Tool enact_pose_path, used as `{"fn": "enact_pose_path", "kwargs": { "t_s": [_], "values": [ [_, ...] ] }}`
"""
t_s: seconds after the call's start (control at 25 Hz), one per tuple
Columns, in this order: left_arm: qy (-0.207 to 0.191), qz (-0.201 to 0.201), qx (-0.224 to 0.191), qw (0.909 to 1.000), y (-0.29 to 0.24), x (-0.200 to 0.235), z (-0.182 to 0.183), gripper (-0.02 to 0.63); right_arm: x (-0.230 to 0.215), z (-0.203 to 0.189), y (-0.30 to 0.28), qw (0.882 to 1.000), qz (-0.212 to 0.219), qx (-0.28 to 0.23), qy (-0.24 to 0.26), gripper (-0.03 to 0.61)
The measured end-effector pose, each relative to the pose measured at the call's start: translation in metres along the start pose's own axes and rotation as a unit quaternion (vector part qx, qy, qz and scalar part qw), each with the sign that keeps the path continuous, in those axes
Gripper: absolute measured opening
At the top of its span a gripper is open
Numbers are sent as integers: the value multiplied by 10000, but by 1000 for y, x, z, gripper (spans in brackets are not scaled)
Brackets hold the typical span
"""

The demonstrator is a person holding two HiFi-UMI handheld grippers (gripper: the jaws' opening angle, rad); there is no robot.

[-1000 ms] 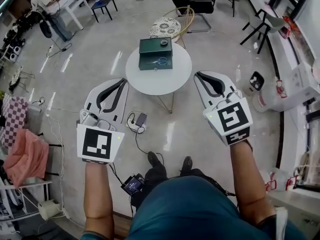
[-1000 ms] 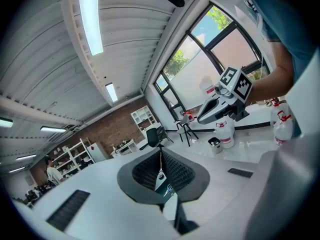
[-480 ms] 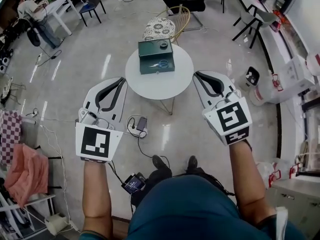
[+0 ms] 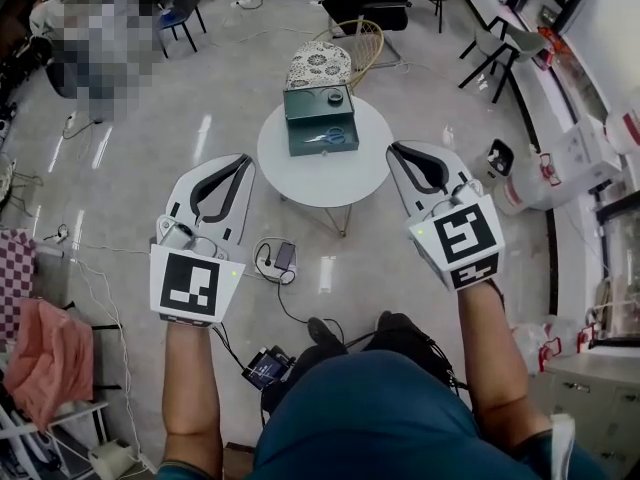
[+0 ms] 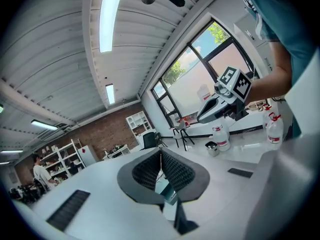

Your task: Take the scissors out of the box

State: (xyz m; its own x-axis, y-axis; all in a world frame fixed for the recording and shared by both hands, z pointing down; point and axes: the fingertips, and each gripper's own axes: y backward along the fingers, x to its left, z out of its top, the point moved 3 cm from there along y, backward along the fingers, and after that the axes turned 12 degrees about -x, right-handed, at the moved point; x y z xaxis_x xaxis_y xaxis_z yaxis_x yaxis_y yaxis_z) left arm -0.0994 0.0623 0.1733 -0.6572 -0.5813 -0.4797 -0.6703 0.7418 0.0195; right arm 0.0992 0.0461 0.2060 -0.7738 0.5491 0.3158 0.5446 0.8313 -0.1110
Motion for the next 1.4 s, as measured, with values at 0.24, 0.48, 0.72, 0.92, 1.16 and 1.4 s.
{"fn": "enact_pose_path", "kwargs": {
  "t_s": [0.24,0.48,0.72,0.92,1.16,1.4],
  "values": [
    [137,151,118,9997,4,16,-18,21,3,-1,-28,9999,170,3,-2,40],
    [6,297,405,9987,-13,27,-26,21,-16,-9,-65,9988,465,-115,-99,40],
    [-68,508,679,9964,-35,41,-33,21,-32,-15,-105,9961,821,-262,-194,40],
    [-88,618,844,9945,-60,44,-39,21,-52,-24,-133,9934,1064,-348,-251,40],
    [-194,841,1069,9905,-85,49,-40,21,-75,-34,-161,9887,1359,-511,-361,40],
    [-276,1014,1277,9862,-111,45,-35,21,-98,-41,-175,9835,1634,-651,-430,40]
  ]
}}
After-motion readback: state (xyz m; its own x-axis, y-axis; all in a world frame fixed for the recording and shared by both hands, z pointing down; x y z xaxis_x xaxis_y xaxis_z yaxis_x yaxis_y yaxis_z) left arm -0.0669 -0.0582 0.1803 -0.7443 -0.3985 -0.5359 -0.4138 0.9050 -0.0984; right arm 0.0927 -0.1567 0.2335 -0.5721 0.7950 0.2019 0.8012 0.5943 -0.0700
